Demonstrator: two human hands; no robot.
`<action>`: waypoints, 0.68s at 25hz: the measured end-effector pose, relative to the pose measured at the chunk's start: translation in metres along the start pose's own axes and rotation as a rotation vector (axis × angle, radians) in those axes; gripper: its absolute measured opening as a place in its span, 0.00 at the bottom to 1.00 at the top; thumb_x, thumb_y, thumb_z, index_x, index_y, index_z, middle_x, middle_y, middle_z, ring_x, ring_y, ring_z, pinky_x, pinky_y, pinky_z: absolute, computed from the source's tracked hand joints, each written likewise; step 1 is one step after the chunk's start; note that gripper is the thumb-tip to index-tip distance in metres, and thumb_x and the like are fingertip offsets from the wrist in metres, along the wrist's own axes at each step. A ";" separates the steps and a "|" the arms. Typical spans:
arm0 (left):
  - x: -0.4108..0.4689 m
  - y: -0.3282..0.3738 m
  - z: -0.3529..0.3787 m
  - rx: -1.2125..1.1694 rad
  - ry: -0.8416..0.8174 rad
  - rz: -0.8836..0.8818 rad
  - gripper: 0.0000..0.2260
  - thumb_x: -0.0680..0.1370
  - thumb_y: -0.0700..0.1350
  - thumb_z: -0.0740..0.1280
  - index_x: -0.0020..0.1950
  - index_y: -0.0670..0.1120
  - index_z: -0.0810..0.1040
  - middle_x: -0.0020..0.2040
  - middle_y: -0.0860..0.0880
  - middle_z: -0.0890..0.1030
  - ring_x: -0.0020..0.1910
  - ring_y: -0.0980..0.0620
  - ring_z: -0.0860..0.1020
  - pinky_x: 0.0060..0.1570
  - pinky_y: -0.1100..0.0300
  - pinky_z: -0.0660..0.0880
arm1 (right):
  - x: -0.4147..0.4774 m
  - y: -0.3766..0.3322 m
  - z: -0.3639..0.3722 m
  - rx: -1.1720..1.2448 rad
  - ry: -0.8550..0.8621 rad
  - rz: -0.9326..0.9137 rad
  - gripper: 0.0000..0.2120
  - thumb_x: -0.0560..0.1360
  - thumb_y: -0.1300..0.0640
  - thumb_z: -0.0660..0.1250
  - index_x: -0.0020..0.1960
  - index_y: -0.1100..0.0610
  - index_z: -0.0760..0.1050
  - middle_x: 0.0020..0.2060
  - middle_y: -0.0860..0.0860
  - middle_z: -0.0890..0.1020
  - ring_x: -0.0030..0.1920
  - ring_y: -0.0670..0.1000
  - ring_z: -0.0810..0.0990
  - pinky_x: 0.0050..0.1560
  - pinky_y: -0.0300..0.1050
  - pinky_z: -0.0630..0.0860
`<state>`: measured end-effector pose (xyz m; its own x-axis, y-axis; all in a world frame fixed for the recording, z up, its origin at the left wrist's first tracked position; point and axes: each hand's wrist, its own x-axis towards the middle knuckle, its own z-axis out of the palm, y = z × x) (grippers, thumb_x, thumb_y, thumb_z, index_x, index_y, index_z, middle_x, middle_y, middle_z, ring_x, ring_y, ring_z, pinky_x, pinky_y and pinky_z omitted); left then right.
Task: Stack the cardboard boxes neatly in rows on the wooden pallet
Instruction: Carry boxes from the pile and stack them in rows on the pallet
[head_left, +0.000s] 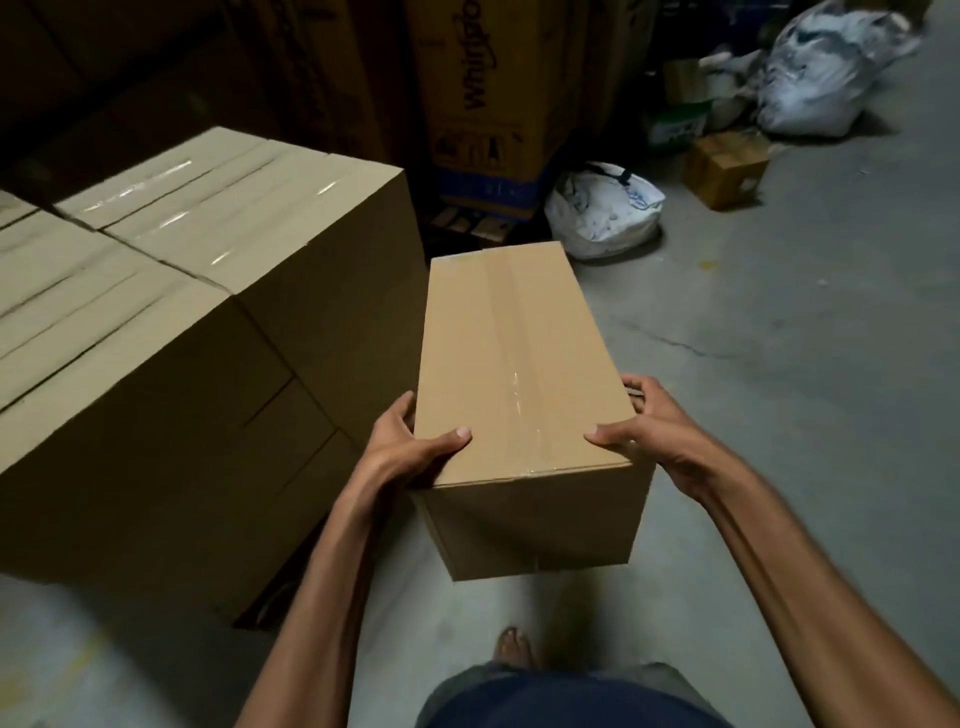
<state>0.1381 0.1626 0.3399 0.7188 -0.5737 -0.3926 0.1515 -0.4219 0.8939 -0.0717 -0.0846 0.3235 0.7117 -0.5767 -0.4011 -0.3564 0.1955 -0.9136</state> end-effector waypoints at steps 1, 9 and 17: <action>0.018 0.011 0.000 0.001 -0.018 0.017 0.55 0.56 0.55 0.88 0.78 0.50 0.68 0.68 0.51 0.81 0.63 0.52 0.81 0.66 0.48 0.77 | 0.011 -0.008 -0.008 -0.029 0.012 -0.032 0.42 0.63 0.64 0.83 0.70 0.49 0.67 0.63 0.47 0.76 0.60 0.45 0.78 0.51 0.37 0.78; 0.180 0.135 0.047 -0.014 -0.245 0.251 0.35 0.73 0.35 0.77 0.72 0.58 0.68 0.63 0.58 0.80 0.59 0.61 0.81 0.49 0.66 0.80 | 0.162 -0.093 -0.088 -0.002 0.017 -0.163 0.50 0.59 0.65 0.84 0.75 0.45 0.68 0.65 0.46 0.81 0.65 0.50 0.79 0.64 0.47 0.77; 0.361 0.246 0.124 0.007 -0.005 0.306 0.50 0.65 0.49 0.84 0.79 0.61 0.58 0.77 0.53 0.66 0.71 0.50 0.71 0.70 0.48 0.71 | 0.357 -0.196 -0.190 -0.101 -0.081 -0.339 0.49 0.62 0.60 0.85 0.73 0.35 0.67 0.62 0.41 0.82 0.63 0.44 0.80 0.57 0.42 0.80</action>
<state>0.3505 -0.2353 0.3913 0.7272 -0.6781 -0.1061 -0.0764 -0.2336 0.9693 0.1377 -0.4796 0.3724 0.8441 -0.5296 -0.0839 -0.1471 -0.0782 -0.9860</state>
